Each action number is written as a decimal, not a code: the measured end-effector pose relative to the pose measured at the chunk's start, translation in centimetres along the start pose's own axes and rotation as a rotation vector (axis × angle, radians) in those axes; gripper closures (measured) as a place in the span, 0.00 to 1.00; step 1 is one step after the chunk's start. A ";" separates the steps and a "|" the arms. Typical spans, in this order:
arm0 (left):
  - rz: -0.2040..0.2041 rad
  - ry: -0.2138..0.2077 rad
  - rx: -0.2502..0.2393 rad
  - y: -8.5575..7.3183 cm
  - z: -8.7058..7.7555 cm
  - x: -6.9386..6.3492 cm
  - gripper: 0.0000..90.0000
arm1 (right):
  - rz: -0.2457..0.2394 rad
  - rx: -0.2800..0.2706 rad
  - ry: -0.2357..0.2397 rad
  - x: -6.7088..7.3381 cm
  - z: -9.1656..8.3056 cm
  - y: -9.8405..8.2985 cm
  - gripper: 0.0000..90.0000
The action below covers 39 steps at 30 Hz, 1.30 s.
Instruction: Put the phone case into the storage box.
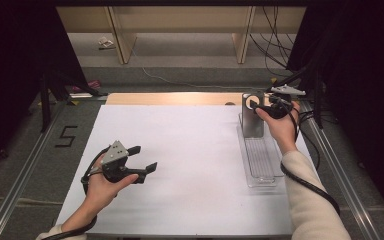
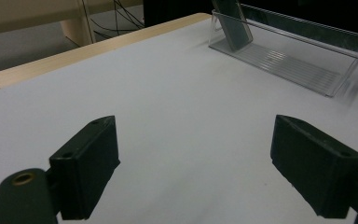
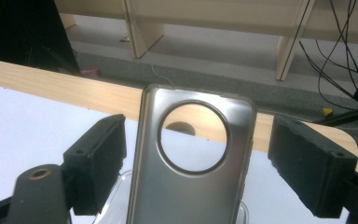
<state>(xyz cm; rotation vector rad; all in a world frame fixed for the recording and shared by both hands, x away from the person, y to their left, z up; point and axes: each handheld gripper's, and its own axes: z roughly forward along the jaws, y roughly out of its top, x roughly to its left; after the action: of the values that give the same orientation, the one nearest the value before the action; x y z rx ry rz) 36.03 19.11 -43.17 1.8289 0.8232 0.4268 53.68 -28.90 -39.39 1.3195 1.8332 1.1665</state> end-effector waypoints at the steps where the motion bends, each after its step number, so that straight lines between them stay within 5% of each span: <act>1: 0.000 0.000 0.000 0.0 0.0 0.0 0.17 | -0.001 0.000 0.000 0.0 -0.1 -0.1 0.22; 39: 0.000 0.000 0.001 0.0 0.0 0.0 0.17 | -0.023 -0.026 0.052 1.2 -3.3 -1.2 0.20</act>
<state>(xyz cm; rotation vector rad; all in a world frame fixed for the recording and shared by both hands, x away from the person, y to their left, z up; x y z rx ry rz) 36.05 19.10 -43.22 1.8302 0.8229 0.4264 50.00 -28.93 -38.93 1.2618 1.8590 1.2189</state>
